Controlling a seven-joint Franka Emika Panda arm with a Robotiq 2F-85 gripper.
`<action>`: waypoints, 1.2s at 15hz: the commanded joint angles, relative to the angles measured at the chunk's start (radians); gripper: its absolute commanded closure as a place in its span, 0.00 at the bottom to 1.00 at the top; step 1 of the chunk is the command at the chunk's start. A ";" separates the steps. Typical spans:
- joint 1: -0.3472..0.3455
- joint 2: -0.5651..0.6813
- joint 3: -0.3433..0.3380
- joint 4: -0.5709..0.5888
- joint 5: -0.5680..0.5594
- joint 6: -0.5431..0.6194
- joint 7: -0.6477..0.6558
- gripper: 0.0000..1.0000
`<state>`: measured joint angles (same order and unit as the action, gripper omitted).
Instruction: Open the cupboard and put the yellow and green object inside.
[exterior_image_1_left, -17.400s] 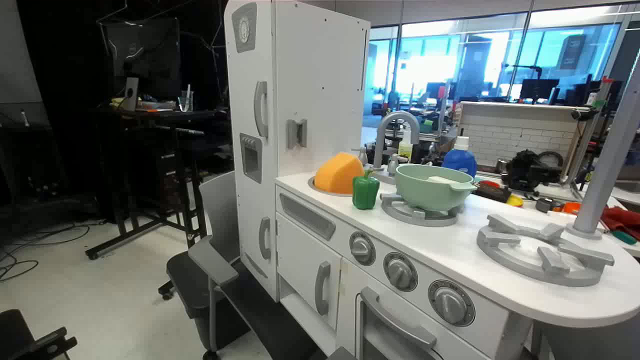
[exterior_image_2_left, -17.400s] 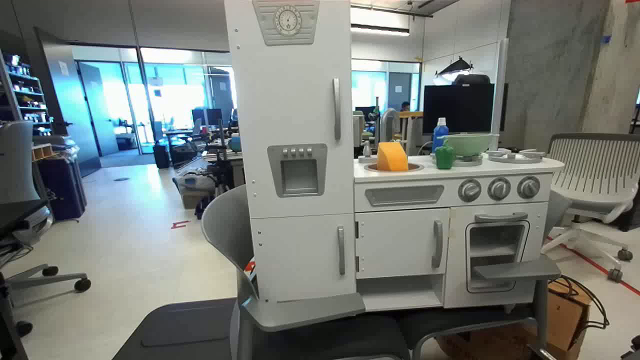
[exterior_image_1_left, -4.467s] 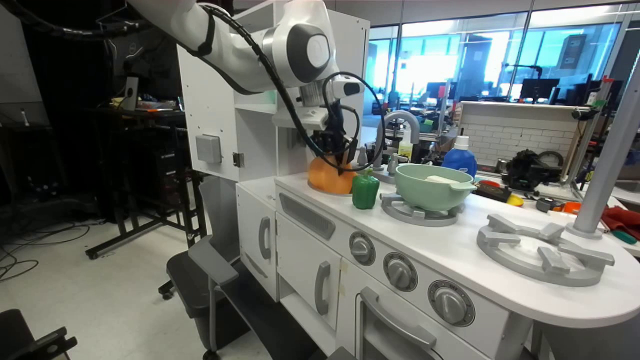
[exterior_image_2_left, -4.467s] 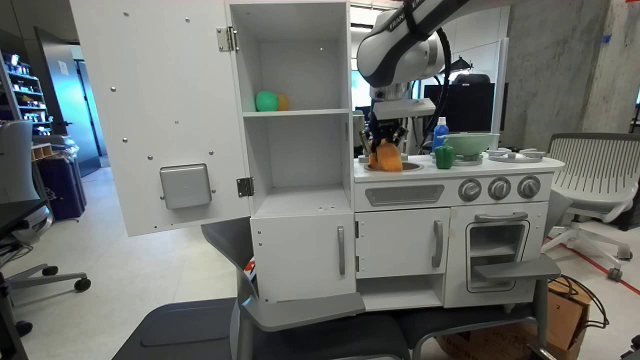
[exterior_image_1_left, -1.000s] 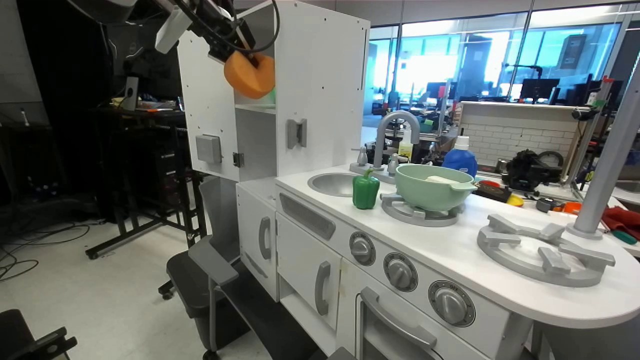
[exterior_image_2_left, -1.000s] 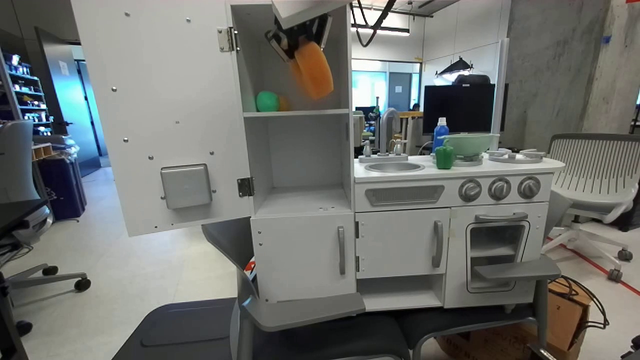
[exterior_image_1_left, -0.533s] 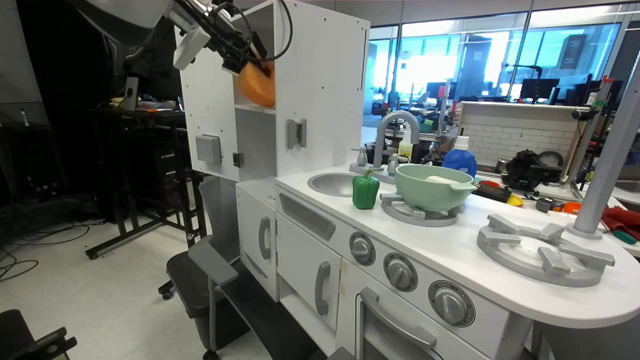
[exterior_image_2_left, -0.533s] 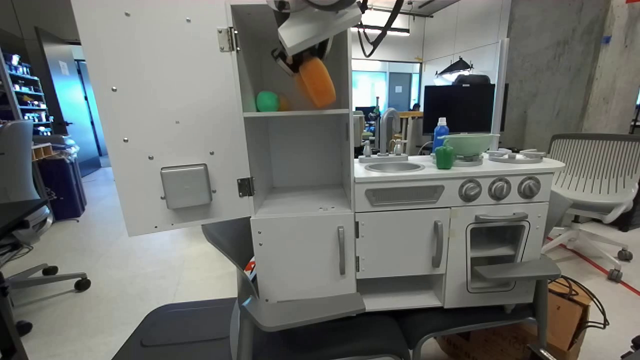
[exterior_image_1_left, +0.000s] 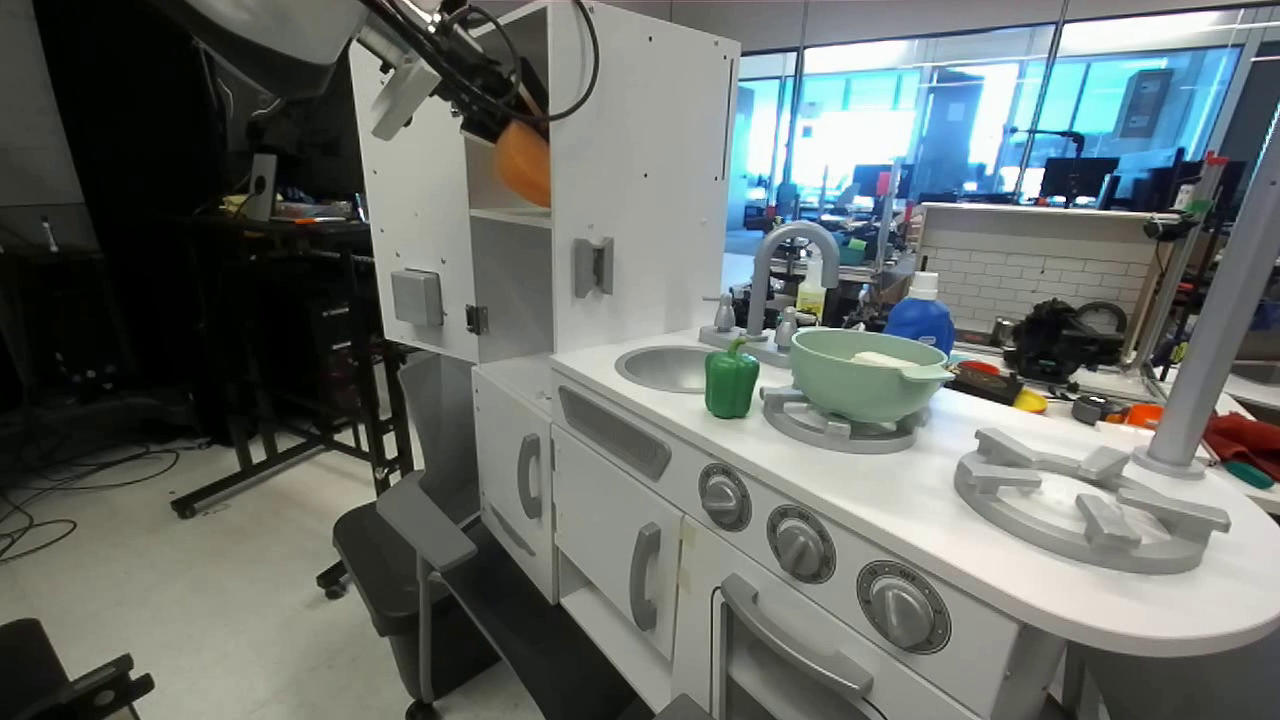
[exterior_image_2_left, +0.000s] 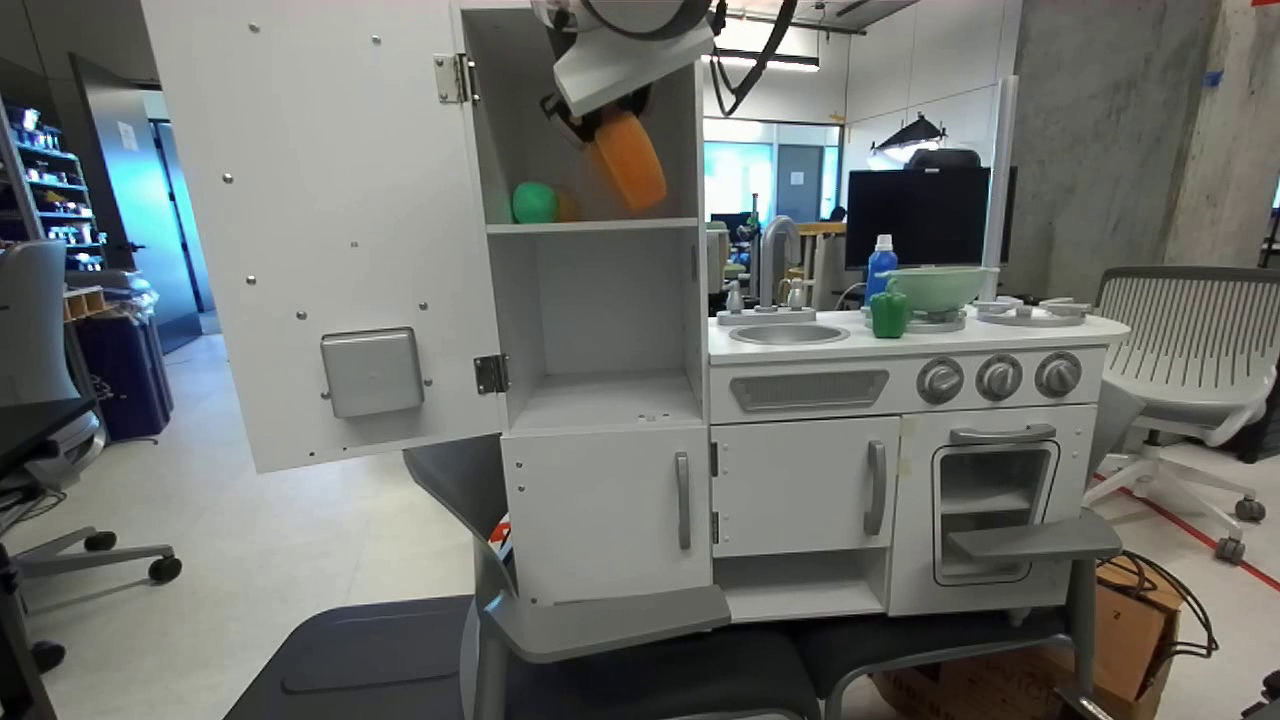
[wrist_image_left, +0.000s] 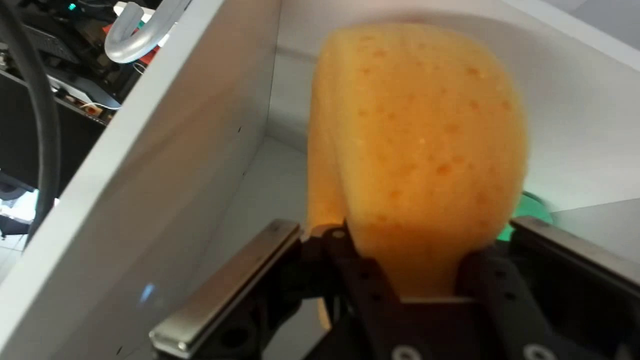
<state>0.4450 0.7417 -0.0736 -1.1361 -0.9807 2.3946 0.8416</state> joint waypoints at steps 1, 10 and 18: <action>0.006 0.048 -0.012 0.082 -0.013 0.001 0.009 0.46; 0.002 0.112 -0.031 0.179 -0.006 -0.014 -0.001 0.00; 0.035 0.060 0.020 0.107 0.035 -0.051 -0.077 0.00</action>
<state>0.4625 0.8353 -0.0943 -0.9945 -0.9806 2.3898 0.8363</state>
